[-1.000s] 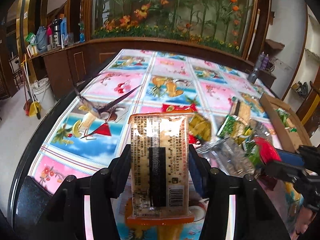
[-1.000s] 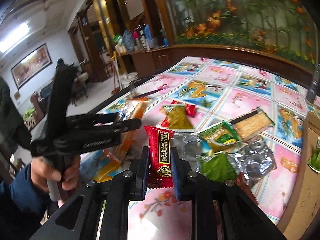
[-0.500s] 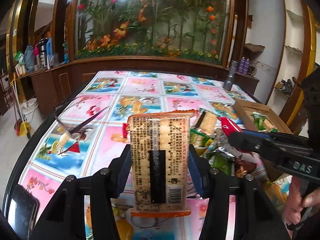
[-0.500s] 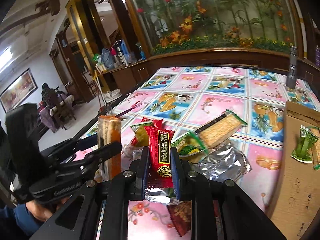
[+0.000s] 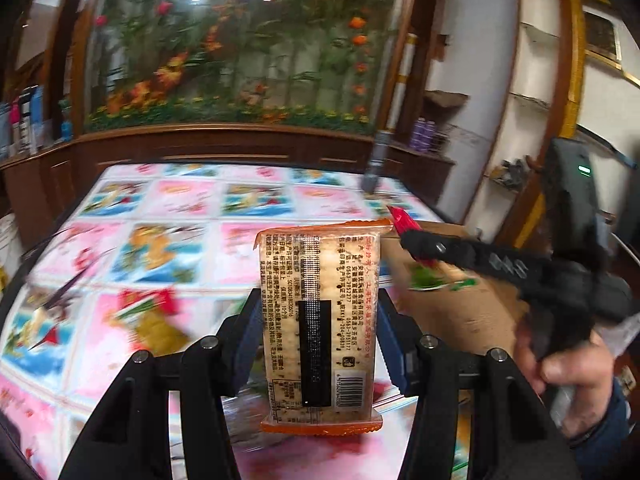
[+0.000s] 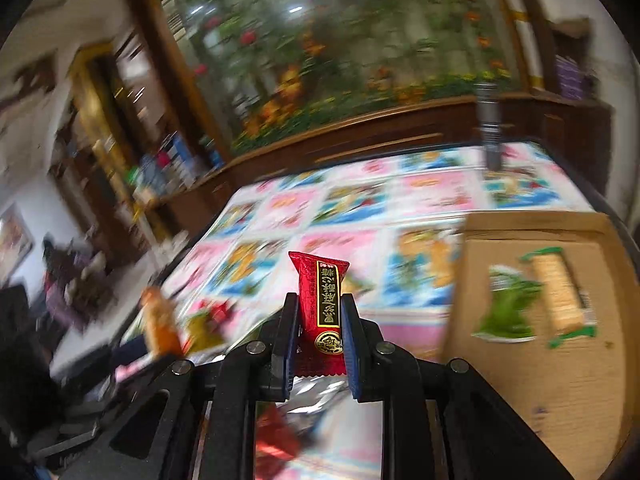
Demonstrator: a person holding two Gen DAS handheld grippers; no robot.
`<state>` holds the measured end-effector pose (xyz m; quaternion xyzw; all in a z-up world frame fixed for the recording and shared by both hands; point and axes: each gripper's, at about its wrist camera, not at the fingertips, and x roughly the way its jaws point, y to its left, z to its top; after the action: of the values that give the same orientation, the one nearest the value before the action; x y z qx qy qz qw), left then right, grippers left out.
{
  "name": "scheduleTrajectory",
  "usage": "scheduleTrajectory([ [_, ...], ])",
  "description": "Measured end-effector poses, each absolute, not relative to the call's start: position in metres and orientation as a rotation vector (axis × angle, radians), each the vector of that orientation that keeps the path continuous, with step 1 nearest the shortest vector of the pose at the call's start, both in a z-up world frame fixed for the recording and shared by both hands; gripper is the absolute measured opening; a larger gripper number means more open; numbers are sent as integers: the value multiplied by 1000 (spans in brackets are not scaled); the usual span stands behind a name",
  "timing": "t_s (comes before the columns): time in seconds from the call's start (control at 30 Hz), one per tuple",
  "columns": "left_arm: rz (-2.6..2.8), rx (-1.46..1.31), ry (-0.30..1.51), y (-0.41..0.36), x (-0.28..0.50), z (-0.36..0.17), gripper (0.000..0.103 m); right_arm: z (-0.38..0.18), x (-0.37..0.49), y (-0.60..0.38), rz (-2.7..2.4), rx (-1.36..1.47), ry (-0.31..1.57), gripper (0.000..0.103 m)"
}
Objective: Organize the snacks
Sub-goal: 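Carry both snacks into the box and open both tools to release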
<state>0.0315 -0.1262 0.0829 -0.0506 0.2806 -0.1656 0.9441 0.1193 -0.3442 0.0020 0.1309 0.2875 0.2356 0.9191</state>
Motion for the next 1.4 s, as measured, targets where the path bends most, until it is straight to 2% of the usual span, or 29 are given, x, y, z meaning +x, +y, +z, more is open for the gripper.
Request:
scheduleTrajectory([
  [0.37, -583, -116, 675, -242, 62, 85, 52, 6, 129, -488, 222, 531, 594, 21],
  [0.67, -597, -98, 823, -301, 98, 53, 52, -8, 136, -518, 99, 558, 685, 21],
  [1.1, -546, -81, 900, -305, 117, 28, 52, -44, 150, -526, -17, 515, 852, 21],
  [1.4, -536, -95, 921, -301, 119, 23, 52, -47, 156, -522, -26, 505, 875, 21],
])
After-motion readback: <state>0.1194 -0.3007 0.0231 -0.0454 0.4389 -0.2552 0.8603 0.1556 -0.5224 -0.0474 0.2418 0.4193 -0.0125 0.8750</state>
